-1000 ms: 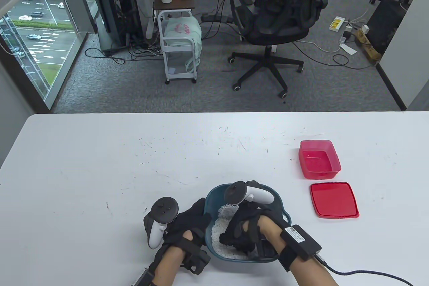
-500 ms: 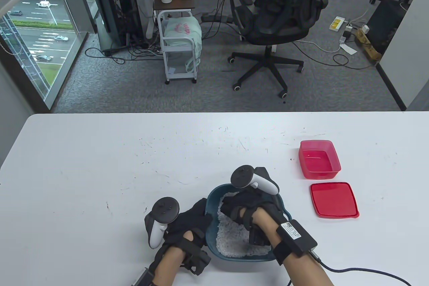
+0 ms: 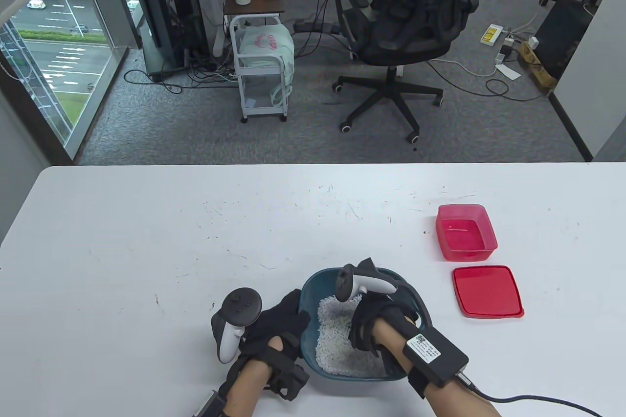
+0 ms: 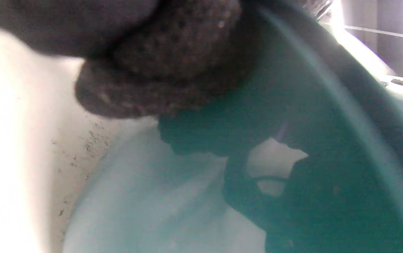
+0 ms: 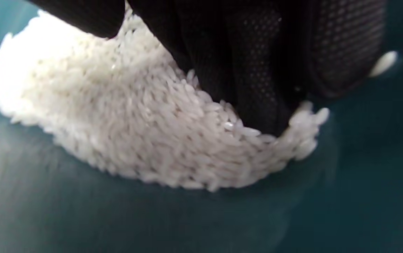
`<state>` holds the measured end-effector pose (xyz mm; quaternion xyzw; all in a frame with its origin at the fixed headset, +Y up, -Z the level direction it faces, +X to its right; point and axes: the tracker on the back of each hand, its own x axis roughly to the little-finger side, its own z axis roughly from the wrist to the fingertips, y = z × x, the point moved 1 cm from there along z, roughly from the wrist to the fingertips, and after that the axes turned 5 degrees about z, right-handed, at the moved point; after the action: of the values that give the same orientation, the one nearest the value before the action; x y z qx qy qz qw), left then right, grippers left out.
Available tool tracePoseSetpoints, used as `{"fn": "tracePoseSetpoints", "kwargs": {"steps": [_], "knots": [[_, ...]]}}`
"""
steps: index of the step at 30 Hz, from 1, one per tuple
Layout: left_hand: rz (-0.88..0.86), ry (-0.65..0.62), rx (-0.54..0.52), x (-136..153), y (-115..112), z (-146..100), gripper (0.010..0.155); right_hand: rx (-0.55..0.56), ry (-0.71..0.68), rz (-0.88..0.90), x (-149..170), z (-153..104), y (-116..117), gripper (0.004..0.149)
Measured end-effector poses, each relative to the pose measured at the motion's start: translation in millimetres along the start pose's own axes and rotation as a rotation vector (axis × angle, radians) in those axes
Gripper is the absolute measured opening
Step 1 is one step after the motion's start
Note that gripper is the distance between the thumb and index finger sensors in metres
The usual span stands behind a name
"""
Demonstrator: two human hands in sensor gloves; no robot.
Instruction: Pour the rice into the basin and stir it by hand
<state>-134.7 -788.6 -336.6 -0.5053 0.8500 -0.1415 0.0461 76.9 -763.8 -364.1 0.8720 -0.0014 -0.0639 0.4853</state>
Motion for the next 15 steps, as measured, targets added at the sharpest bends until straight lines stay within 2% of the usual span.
{"fn": "tracePoseSetpoints", "kwargs": {"steps": [2, 6, 9, 11, 15], "knots": [[0.000, 0.000, 0.001, 0, 0, 0, 0.065, -0.056, -0.077, 0.044, -4, 2, 5, 0.068], [0.005, -0.002, 0.003, -1, 0, 0, 0.065, -0.133, -0.331, 0.184, -14, 2, 5, 0.068], [0.004, -0.007, 0.009, -1, 0, 0, 0.066, -0.215, -0.500, 0.371, -20, 5, 4, 0.068], [0.005, -0.014, 0.015, -1, 0, 1, 0.066, -0.235, -0.539, 0.451, -20, 9, 0, 0.068], [0.004, -0.019, 0.021, -1, 0, 1, 0.066, -0.165, -0.557, 0.525, -18, 11, -16, 0.069]]}}
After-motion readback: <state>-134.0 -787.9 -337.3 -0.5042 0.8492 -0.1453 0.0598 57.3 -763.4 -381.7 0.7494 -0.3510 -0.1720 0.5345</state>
